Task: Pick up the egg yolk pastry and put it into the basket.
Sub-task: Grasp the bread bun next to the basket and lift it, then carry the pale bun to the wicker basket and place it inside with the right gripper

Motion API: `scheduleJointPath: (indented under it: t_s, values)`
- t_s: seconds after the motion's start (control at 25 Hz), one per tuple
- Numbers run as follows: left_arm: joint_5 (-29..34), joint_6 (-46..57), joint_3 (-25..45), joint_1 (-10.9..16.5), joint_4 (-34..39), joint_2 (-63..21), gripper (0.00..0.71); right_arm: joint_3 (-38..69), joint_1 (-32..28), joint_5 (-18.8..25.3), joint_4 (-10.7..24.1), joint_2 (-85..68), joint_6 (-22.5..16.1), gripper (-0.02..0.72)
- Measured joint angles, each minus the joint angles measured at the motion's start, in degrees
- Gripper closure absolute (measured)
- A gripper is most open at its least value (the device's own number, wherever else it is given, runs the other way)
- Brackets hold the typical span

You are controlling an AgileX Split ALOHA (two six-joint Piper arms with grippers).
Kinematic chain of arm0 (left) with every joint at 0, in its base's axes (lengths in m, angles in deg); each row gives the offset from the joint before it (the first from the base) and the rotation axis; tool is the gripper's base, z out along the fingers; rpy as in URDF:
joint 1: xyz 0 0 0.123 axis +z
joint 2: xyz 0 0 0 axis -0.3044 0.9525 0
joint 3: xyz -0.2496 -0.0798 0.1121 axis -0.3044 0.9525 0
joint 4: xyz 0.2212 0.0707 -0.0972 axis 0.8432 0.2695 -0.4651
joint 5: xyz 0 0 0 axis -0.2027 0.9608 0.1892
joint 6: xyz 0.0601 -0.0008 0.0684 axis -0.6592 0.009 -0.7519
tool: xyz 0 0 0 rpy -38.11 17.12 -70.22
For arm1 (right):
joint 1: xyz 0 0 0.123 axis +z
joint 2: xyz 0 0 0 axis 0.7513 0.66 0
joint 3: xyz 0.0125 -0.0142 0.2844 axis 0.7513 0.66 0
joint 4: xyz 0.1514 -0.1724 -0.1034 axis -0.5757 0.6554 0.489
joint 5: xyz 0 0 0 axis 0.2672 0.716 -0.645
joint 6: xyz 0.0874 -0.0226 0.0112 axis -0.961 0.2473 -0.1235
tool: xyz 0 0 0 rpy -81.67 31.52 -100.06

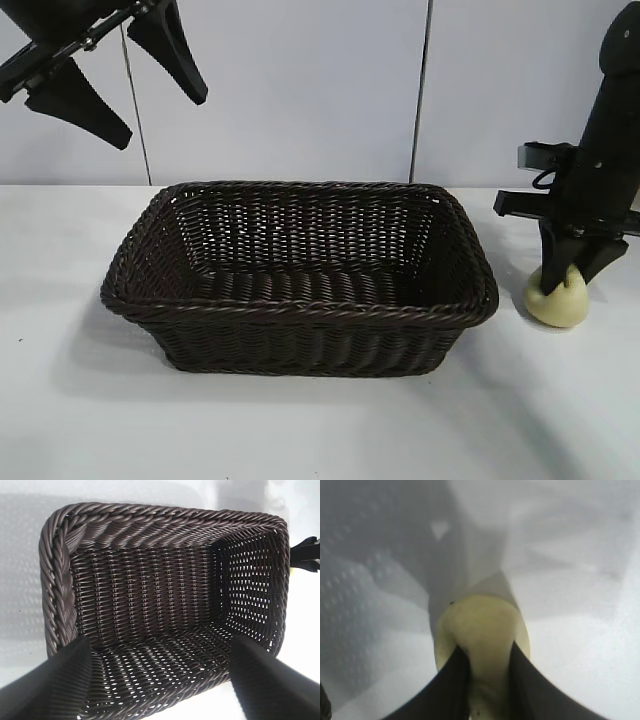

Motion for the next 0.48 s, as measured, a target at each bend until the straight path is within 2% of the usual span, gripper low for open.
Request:
scheduleJointPath:
  t_s: [0.16,0.32,0.48]
  values:
    - [0.0,0.0,0.0,0.0,0.0,0.0,0.157,0.0,0.0,0.1,-1.3,-1.3,0.9,0.622]
    - [0.0,0.0,0.0,0.0,0.0,0.0,0.157,-0.4,0.0,0.4,-4.3,-5.3,2.4,0.629]
    - [0.0,0.0,0.0,0.0,0.0,0.0,0.157,-2.8,0.0,2.3,-6.5,-10.7,3.0,0.629]
